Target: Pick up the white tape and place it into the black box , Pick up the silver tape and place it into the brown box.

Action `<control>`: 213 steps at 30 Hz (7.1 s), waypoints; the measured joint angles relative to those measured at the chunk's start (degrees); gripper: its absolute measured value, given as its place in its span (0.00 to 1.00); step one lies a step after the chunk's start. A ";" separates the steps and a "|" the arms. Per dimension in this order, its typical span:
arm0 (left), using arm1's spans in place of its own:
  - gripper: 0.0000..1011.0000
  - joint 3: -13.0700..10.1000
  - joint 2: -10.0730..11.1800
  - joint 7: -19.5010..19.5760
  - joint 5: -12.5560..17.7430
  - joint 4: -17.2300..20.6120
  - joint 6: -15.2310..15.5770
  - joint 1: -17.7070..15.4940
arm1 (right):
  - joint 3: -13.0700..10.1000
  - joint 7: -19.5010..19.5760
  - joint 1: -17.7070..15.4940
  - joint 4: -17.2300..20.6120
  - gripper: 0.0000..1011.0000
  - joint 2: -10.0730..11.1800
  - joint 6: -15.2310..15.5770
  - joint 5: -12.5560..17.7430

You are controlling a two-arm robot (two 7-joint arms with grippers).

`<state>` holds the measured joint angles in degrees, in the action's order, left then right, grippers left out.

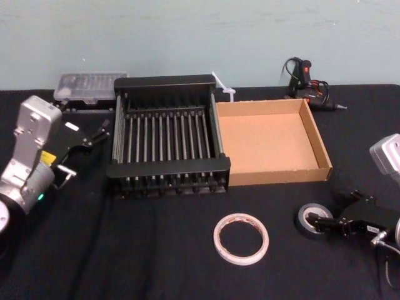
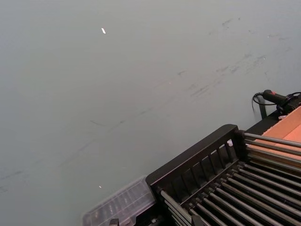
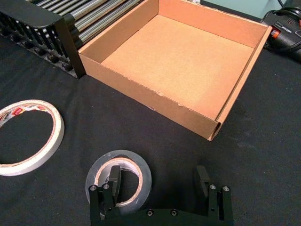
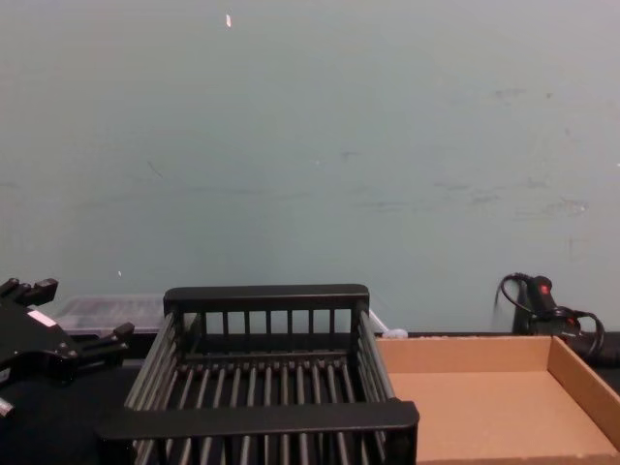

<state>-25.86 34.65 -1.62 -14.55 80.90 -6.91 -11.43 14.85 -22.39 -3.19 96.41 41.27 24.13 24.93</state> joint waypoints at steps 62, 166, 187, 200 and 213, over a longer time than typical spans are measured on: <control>0.99 0.00 0.00 0.00 0.00 0.00 0.00 0.00 | -0.06 0.02 -0.08 0.14 0.16 0.07 -0.11 0.09; 0.99 0.00 0.00 0.00 0.00 0.00 0.00 0.00 | 3.42 2.52 19.28 -14.47 0.95 -12.11 -1.63 -5.09; 0.99 0.00 0.00 0.00 0.00 0.00 0.00 0.00 | 2.21 1.54 16.18 -8.67 0.99 -10.47 0.95 -4.25; 0.99 0.00 0.00 0.00 0.00 0.00 0.00 0.00 | 3.84 -1.18 12.37 -1.51 0.99 -7.20 1.64 -3.70; 0.99 0.00 0.00 0.00 0.00 0.00 0.00 0.00 | 8.30 -4.59 11.78 0.79 0.99 -4.80 1.71 -3.72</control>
<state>-25.86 34.65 -1.62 -14.55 80.90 -6.91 -11.43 23.15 -26.98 8.59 97.20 36.46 25.84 21.21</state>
